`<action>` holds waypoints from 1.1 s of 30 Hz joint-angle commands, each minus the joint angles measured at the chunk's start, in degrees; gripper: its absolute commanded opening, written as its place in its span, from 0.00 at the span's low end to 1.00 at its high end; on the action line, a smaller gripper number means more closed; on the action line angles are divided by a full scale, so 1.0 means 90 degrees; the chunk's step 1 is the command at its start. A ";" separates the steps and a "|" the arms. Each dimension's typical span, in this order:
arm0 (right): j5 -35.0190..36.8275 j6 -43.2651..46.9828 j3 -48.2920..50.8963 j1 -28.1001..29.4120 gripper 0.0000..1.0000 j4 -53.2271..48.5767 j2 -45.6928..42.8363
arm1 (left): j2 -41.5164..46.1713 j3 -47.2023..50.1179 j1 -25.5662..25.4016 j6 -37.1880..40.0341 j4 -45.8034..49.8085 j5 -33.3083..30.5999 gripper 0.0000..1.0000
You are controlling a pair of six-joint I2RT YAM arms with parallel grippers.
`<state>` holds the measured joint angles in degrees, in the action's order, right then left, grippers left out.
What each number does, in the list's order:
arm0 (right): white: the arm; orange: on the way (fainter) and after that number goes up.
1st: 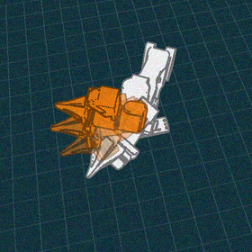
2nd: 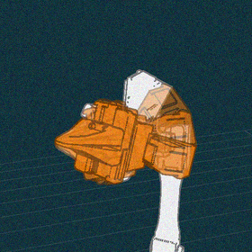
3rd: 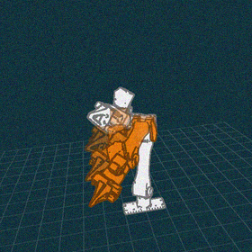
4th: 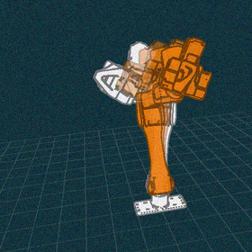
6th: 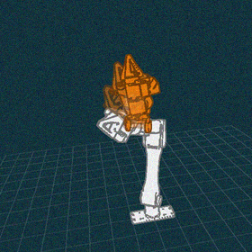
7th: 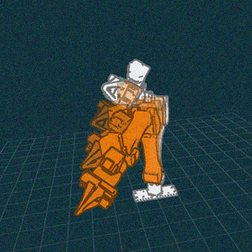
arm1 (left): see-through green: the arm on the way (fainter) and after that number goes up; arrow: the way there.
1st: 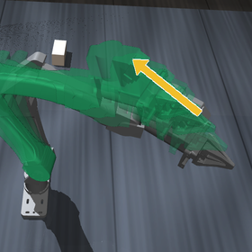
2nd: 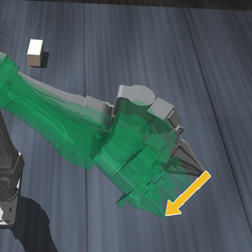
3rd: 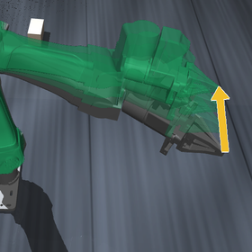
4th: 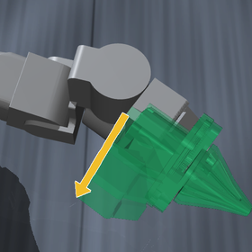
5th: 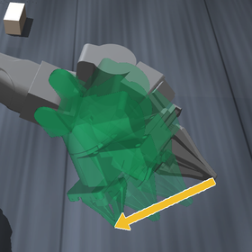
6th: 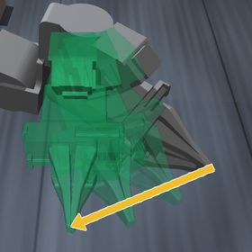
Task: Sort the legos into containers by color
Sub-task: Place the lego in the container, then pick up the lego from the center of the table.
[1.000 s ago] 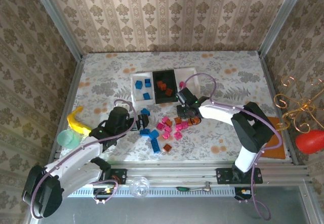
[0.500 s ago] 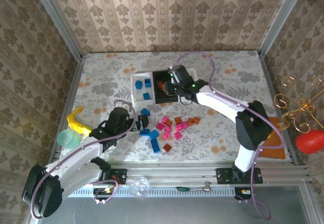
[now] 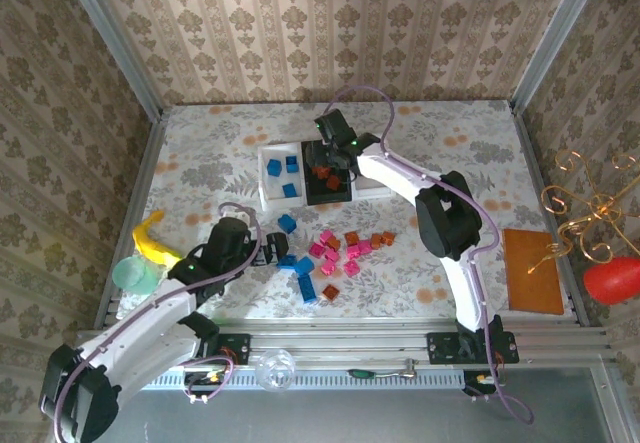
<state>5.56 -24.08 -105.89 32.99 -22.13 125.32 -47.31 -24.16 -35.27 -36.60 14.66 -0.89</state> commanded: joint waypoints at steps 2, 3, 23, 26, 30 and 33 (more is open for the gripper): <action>-0.0066 0.0143 0.0198 0.0110 0.67 -0.0145 -0.0570 | -0.0586 -0.0403 0.0010 0.0347 0.0019 0.0037 0.97; -0.0063 0.0146 0.0418 0.0128 0.68 -0.0049 -0.0778 | -0.0824 -0.0520 0.0003 0.0405 -0.0033 0.0049 0.96; -0.0058 -0.0177 0.3739 0.0260 0.70 0.1158 -0.3630 | -0.4864 -0.2673 -0.0492 0.1823 -0.0238 -0.1719 0.84; -0.0004 -0.0160 0.3815 0.0260 0.71 0.1148 -0.3794 | -0.5173 -0.2753 -0.0382 0.1936 -0.0539 -0.1606 0.81; 0.0031 -0.0138 0.3878 0.0258 0.71 0.1128 -0.3910 | -0.5352 -0.2728 -0.0291 0.2036 -0.0980 -0.1455 0.79; 0.0027 -0.0152 0.3933 0.0257 0.71 0.1148 -0.3943 | -0.5469 -0.2685 -0.0271 0.2147 -0.1256 -0.1387 0.76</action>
<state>4.93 -24.82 -71.81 35.31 -12.47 91.29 -95.42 -47.35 -38.13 -19.73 7.18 -13.50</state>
